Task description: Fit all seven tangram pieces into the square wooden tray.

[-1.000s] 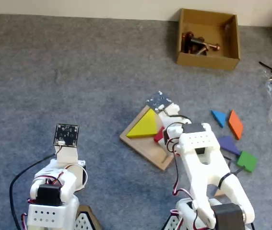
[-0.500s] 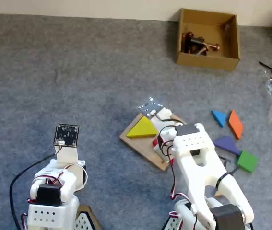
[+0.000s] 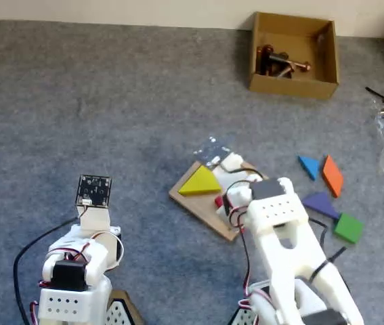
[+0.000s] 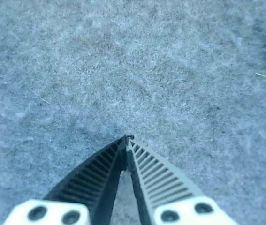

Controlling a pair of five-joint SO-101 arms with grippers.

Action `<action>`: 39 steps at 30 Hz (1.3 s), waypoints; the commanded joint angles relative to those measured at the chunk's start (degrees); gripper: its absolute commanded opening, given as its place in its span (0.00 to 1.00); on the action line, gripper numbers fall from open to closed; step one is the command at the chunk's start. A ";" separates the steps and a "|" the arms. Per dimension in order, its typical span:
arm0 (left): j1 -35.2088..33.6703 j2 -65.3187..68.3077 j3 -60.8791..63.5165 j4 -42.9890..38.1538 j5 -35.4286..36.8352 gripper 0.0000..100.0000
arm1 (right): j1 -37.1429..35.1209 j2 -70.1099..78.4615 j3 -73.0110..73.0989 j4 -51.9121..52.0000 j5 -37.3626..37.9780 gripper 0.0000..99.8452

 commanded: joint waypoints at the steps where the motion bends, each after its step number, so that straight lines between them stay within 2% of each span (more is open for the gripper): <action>1: 0.84 -0.40 1.10 -0.09 0.44 0.01 | -3.30 -5.85 -2.95 2.42 -1.49 0.01; 6: 0.84 -0.40 1.10 -0.09 0.44 0.01 | -6.81 -6.90 1.36 2.07 -3.16 0.01; 18: 0.84 -0.40 1.10 -0.09 0.44 0.01 | -6.64 -6.55 10.33 -6.02 -3.25 0.01; 25: 0.84 -0.40 1.10 -0.09 0.44 0.01 | -0.75 -6.64 11.21 -7.25 -2.73 0.01; 39: 0.84 -0.40 1.10 -0.09 0.44 0.01 | 4.00 -6.55 11.21 -7.43 0.18 0.01</action>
